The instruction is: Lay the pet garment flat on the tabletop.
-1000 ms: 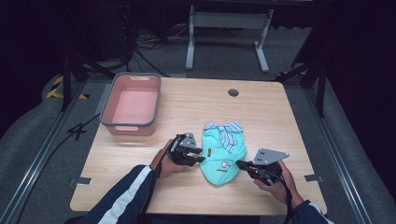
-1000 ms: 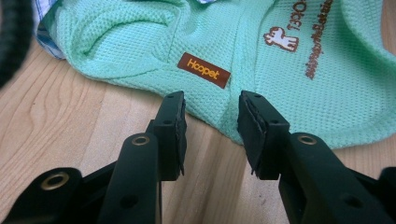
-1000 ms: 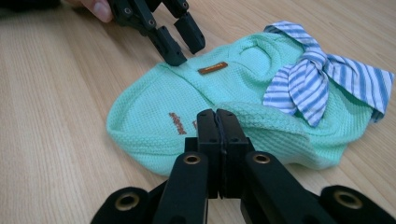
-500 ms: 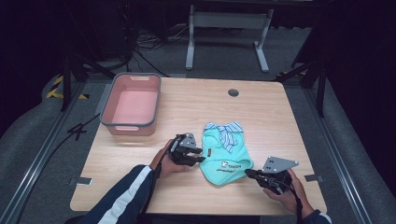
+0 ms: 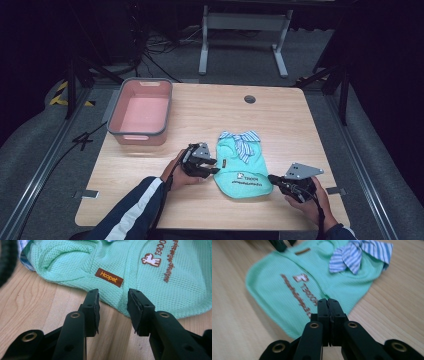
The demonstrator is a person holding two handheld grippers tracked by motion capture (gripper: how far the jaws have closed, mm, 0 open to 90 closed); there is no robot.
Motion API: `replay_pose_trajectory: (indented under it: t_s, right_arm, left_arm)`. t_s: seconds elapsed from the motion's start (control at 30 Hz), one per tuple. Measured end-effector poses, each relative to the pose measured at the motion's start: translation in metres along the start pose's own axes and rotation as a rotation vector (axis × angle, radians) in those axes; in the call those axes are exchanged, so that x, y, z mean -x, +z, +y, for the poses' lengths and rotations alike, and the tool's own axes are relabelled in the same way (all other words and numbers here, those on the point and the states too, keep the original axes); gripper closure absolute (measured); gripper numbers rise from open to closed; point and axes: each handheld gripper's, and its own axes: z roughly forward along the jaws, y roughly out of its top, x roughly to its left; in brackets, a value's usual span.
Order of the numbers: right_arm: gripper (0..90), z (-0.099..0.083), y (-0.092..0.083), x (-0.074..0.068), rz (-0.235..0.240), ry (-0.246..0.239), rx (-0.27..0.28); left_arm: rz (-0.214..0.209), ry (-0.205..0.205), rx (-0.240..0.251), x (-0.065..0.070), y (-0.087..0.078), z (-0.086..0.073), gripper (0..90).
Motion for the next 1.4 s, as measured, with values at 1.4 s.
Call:
replay_pose_trajectory:
  t_s: [1.4]
  right_arm:
    - [84.7,0.022,0.071,0.051,-0.096,0.029,-0.051]
  left_arm:
    - [0.150,-0.099,-0.018,-0.035,0.016,0.020,73.1]
